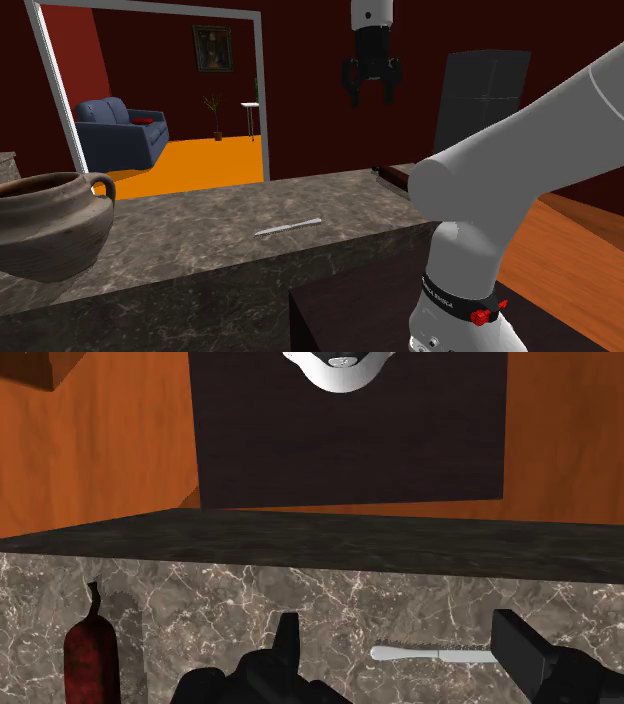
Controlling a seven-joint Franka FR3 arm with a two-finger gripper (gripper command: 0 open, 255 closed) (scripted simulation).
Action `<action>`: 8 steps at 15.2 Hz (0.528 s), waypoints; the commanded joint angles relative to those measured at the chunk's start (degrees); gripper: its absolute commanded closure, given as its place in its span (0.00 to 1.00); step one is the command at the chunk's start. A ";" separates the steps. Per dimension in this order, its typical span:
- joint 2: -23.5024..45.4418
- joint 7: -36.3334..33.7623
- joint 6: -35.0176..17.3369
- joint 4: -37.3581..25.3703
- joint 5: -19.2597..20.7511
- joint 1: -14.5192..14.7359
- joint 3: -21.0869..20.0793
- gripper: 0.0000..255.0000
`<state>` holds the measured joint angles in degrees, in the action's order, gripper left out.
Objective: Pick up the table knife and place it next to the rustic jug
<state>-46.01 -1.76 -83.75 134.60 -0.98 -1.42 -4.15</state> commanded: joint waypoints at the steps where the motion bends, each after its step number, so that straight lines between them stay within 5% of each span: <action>1: 0.00 0.00 0.00 0.00 0.00 0.00 0.00 0.00; 8: 8.04 15.21 -15.18 6.04 3.03 4.34 3.57 0.00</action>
<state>-39.51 11.32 -96.44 139.99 1.80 2.17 -0.86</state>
